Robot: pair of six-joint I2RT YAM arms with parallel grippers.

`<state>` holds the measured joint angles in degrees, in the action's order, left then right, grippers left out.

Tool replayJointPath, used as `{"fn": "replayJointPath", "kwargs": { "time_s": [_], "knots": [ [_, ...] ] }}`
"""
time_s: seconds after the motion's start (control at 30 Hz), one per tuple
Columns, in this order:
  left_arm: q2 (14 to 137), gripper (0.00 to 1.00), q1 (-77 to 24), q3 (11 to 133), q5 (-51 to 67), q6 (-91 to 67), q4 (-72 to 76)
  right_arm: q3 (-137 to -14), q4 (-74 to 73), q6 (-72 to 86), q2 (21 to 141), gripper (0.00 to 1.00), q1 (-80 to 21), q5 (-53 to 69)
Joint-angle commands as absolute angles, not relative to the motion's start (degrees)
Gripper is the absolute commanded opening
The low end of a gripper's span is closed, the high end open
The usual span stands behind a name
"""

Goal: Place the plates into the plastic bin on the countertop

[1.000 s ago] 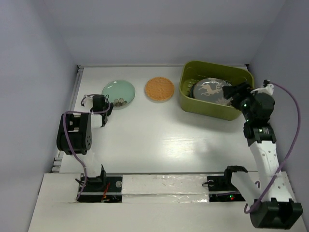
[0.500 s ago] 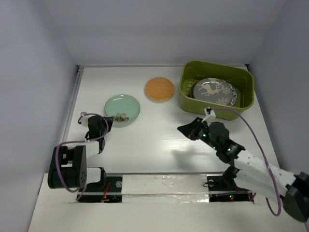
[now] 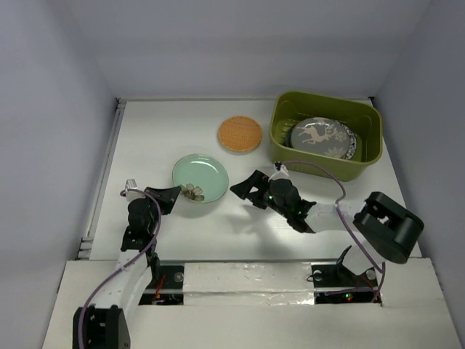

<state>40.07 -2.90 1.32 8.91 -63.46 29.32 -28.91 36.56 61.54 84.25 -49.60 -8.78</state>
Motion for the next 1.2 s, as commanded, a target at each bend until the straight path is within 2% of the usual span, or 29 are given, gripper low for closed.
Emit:
{"fn": "replayJointPath", "kwargs": {
  "time_s": [0.0,0.2,0.3,0.4,0.43,0.5,0.53,0.6,0.63,0.73,0.77,0.8,0.9,0.97,1.0,1.17],
  "knots": [
    [28.52,0.00,-3.08,0.36,14.23,-65.30,30.62,-32.60,46.31,64.42,88.05,0.97,-50.01,-9.23],
    [16.89,0.00,-3.08,0.53,18.80,-67.76,23.39,-34.54,53.07,66.80,95.53,0.98,-50.01,-5.19],
    [15.39,0.00,-3.60,1.14,21.88,-68.82,22.94,-35.24,56.32,66.89,97.29,0.92,-50.01,-2.91],
    [15.03,0.00,-3.60,2.11,23.46,-68.91,22.06,-34.46,58.44,66.89,96.51,0.67,-50.01,-2.81],
    [14.94,0.00,-3.60,2.11,23.90,-68.99,22.15,-34.19,58.71,66.80,96.07,0.51,-50.01,-3.07],
    [15.20,0.00,-3.60,2.37,24.78,-68.99,22.41,-33.75,58.80,66.36,94.14,0.35,-50.01,-4.74],
    [15.29,0.00,-3.60,2.29,25.22,-69.08,22.85,-33.75,58.62,66.10,93.43,0.22,-50.01,-5.18],
    [16.60,0.00,-3.60,1.94,27.41,-69.26,25.12,-33.92,56.97,65.05,91.85,0.14,-50.01,-6.50],
    [17.31,0.00,-3.60,1.76,28.29,-69.34,25.66,-34.53,55.82,64.43,89.93,0.00,-50.01,-7.11],
    [19.94,0.02,-3.60,2.63,29.44,-67.34,25.59,-35.42,49.76,62.76,84.41,0.00,-50.01,-10.98],
    [20.65,0.09,-3.60,3.59,28.49,-65.93,24.18,-35.77,47.48,62.32,82.46,0.00,-50.01,-13.51],
    [21.79,0.25,-3.60,5.43,28.13,-63.39,22.52,-36.03,43.02,61.10,80.35,0.00,-49.05,-14.67],
    [23.72,0.43,-3.60,9.47,25.24,-60.30,19.61,-37.18,35.80,59.16,71.04,0.00,-43.44,-15.04],
    [24.95,0.46,-3.60,11.33,23.74,-57.93,18.55,-38.31,31.93,58.19,64.47,0.00,-36.76,-12.41],
    [26.61,0.46,-4.13,12.47,22.34,-57.40,18.37,-41.10,25.29,56.27,62.60,0.00,-34.82,-12.39],
    [33.91,0.46,-8.78,13.62,16.89,-56.34,22.58,-51.05,9.68,49.14,56.34,0.00,-22.45,-13.11]
  ]
}}
